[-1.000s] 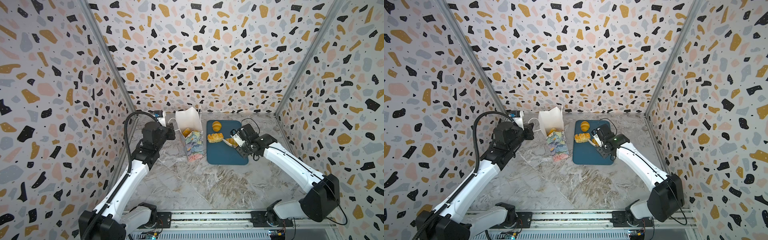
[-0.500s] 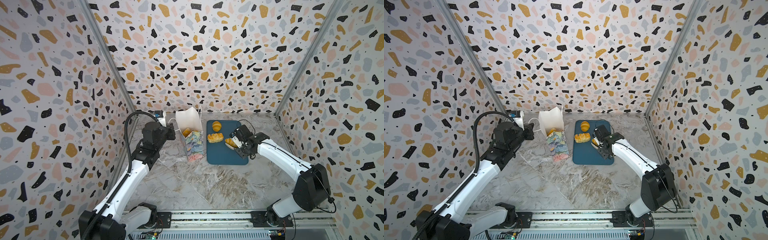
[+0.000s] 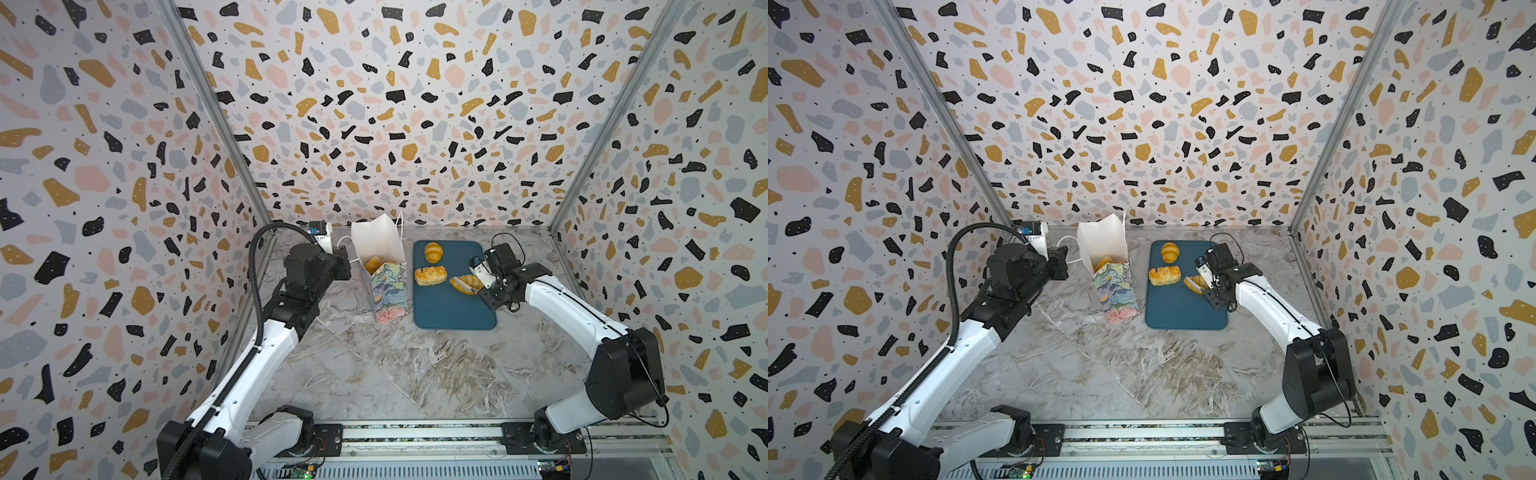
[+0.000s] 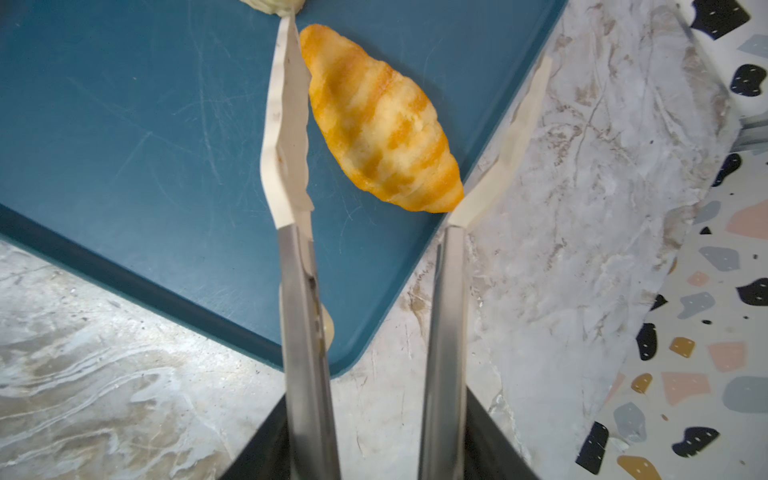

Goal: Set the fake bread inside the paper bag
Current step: 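Lower the open tongs around the striped croissant with the right gripper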

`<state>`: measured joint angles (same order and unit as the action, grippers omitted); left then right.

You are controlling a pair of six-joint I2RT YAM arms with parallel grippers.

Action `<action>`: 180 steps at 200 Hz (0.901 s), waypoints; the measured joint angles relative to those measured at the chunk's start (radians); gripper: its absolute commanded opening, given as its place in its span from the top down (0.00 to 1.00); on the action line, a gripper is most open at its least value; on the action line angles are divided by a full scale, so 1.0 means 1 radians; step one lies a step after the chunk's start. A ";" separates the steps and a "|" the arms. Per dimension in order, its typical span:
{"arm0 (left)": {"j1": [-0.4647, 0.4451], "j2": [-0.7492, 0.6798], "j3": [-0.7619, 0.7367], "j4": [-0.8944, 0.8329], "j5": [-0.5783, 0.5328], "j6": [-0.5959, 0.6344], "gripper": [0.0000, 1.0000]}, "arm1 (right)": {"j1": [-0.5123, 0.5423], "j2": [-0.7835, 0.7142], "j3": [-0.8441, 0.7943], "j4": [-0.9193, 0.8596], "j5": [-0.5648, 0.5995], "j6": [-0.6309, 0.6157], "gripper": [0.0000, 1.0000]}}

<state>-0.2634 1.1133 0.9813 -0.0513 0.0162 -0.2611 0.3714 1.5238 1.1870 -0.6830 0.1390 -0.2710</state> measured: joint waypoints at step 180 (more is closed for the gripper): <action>-0.003 0.021 0.000 0.000 0.000 0.000 1.00 | -0.089 0.077 -0.056 0.089 -0.149 -0.073 0.50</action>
<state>-0.2661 1.1339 0.9813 -0.0513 0.0158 -0.2607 0.2825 1.6009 1.1305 -0.5945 -0.0101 -0.3439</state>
